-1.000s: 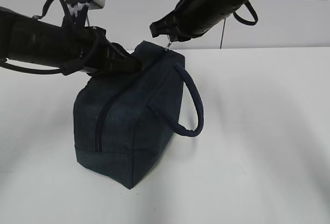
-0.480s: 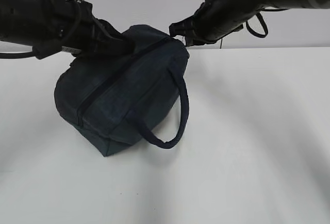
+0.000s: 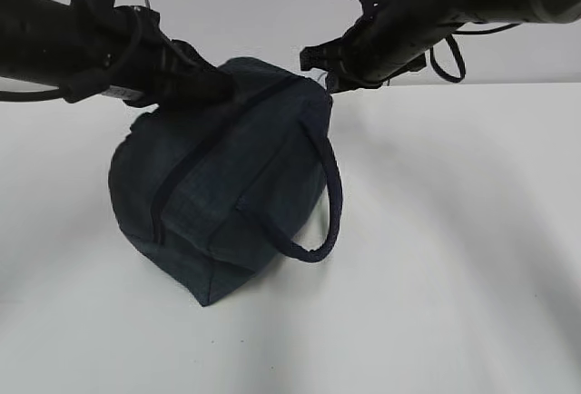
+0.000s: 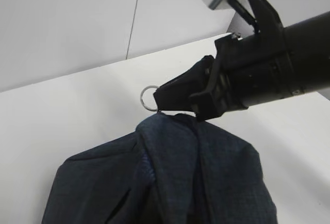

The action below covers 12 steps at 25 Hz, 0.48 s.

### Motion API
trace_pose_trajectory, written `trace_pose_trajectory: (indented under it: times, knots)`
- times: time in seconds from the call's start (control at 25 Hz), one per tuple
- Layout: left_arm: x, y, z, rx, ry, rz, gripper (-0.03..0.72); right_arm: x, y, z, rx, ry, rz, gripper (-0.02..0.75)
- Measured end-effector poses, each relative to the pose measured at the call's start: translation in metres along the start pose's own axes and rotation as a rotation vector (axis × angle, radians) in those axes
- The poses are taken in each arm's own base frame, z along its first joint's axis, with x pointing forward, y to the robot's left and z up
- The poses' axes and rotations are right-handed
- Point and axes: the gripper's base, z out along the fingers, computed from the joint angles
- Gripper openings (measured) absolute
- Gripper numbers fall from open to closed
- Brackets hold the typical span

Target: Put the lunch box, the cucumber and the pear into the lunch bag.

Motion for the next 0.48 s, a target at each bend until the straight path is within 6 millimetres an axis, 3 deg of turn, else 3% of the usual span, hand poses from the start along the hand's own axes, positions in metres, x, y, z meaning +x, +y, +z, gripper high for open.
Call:
trace_pose_trajectory:
  times: [0.24, 0.32, 0.48]
  knots:
    - [0.002, 0.004, 0.006, -0.013, 0.017, -0.011, 0.359, -0.018, 0.001, -0.016, -0.089, 0.008, -0.118, 0.464]
    - [0.004, 0.007, 0.005, -0.026, 0.035, 0.017, 0.396, -0.024, 0.005, -0.026, -0.112, -0.006, -0.157, 0.513]
    - [0.008, 0.015, -0.003, -0.040, 0.092, -0.009, 0.414, -0.035, 0.012, -0.059, -0.141, -0.025, -0.207, 0.536]
